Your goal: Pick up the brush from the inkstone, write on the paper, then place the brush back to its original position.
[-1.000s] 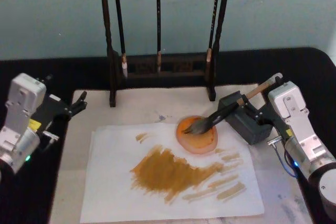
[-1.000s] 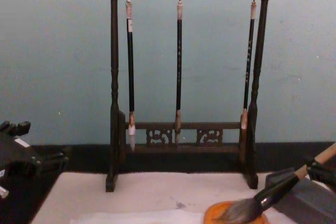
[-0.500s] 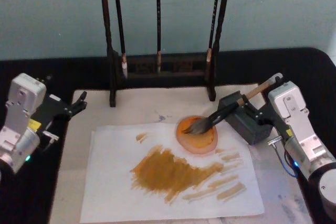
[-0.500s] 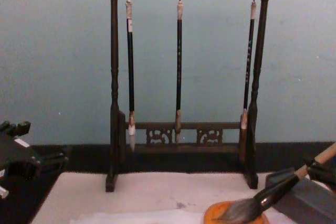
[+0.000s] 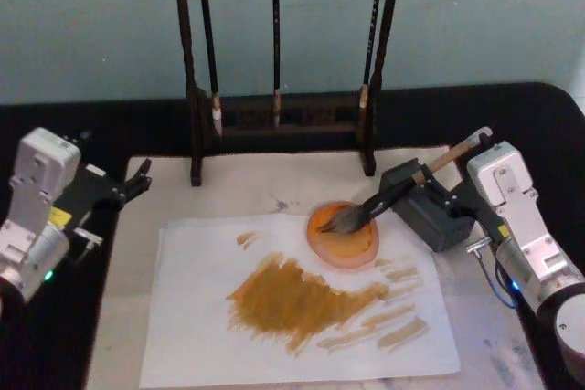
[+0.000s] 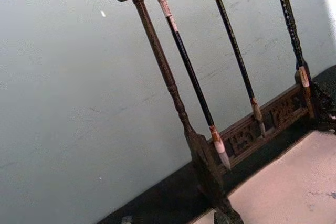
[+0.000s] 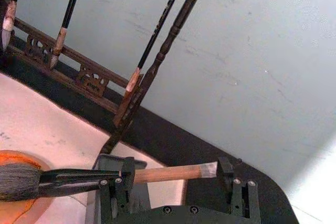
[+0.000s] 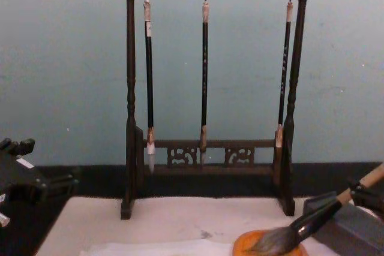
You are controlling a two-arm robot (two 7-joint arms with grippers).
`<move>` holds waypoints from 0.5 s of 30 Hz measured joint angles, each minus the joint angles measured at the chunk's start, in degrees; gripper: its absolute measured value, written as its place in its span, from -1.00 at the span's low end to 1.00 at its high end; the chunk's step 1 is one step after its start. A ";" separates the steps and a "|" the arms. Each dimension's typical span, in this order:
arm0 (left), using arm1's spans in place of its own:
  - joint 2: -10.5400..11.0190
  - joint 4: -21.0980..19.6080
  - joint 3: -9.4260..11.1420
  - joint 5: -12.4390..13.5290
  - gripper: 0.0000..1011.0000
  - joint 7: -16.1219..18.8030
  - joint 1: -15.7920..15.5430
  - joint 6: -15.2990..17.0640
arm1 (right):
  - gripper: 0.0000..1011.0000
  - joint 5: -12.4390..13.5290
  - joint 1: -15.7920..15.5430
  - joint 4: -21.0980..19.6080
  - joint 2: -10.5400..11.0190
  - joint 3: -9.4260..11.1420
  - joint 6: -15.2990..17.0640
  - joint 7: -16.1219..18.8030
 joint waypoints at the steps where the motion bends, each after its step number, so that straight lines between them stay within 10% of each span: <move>1: 0.00 0.00 0.00 0.00 1.00 0.00 0.00 0.00 | 0.98 0.00 0.00 0.00 0.00 0.00 0.00 0.00; 15: 0.00 0.00 0.00 0.00 1.00 0.00 0.00 0.00 | 0.98 0.00 0.00 0.00 0.00 0.00 0.00 0.00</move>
